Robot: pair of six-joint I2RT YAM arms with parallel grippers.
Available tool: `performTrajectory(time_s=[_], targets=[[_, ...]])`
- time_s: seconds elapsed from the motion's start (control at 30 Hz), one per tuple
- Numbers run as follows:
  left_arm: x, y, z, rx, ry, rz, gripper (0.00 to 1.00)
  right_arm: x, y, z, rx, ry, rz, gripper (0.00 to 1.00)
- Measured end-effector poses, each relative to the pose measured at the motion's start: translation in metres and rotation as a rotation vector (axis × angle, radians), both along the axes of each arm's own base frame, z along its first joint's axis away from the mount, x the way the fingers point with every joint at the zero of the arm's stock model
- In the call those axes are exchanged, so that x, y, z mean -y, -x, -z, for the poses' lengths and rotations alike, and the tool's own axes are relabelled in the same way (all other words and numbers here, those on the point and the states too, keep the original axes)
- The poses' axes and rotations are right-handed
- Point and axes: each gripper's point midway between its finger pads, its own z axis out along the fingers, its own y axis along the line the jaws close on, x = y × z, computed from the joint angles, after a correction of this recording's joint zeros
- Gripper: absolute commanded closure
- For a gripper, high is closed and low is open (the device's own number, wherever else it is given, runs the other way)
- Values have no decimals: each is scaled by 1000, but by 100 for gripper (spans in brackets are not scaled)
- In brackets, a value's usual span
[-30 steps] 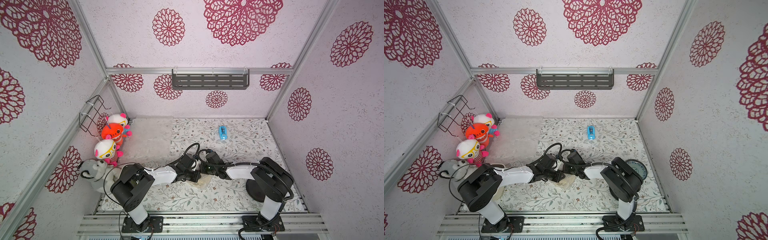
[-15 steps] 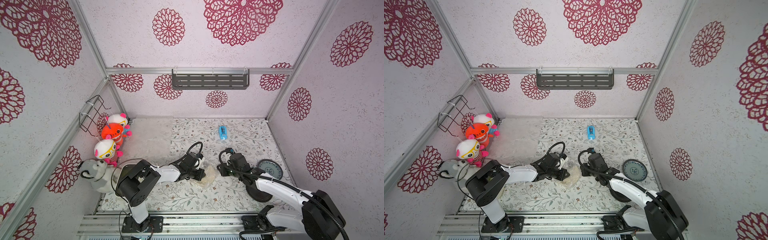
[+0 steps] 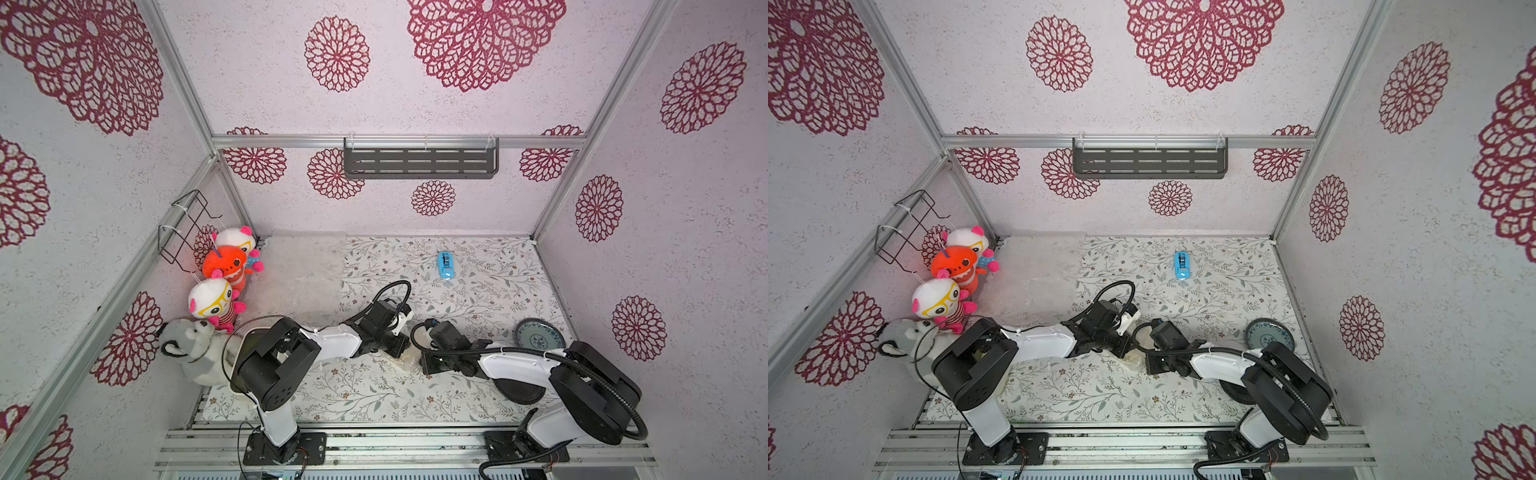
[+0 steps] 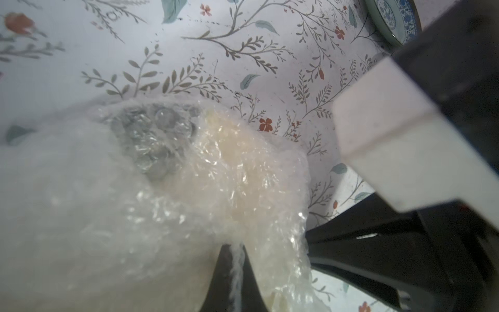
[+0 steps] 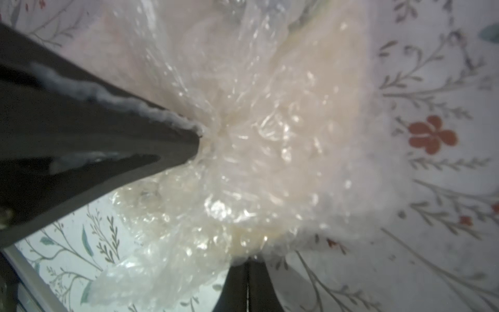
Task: Wrap dinner plates in bubble wrap
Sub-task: Wrap the plate in the bubble wrap.
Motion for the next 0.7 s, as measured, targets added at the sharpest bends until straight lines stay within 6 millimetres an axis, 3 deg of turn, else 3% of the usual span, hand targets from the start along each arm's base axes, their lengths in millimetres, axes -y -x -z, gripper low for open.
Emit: performTrajectory(time_s=[0.2, 0.3, 0.37, 0.5, 0.6, 0.7], targets=[[-3, -7, -3, 112, -5, 67, 100, -7, -7, -4, 0, -30, 55, 73], [-2, -9, -4, 156, -5, 94, 100, 5, -11, -13, 3, -64, 95, 66], [-2, -6, -2, 165, -9, 112, 100, 18, -24, -30, 23, -132, 153, 62], [-2, 0, 1, 181, -19, 145, 100, 37, -64, -83, 116, -306, 253, 59], [-1, 0, 1, 195, -21, 156, 100, 24, -74, -100, 119, -379, 220, 58], [-1, 0, 1, 204, -25, 165, 100, 3, -82, -97, 71, -418, 164, 57]])
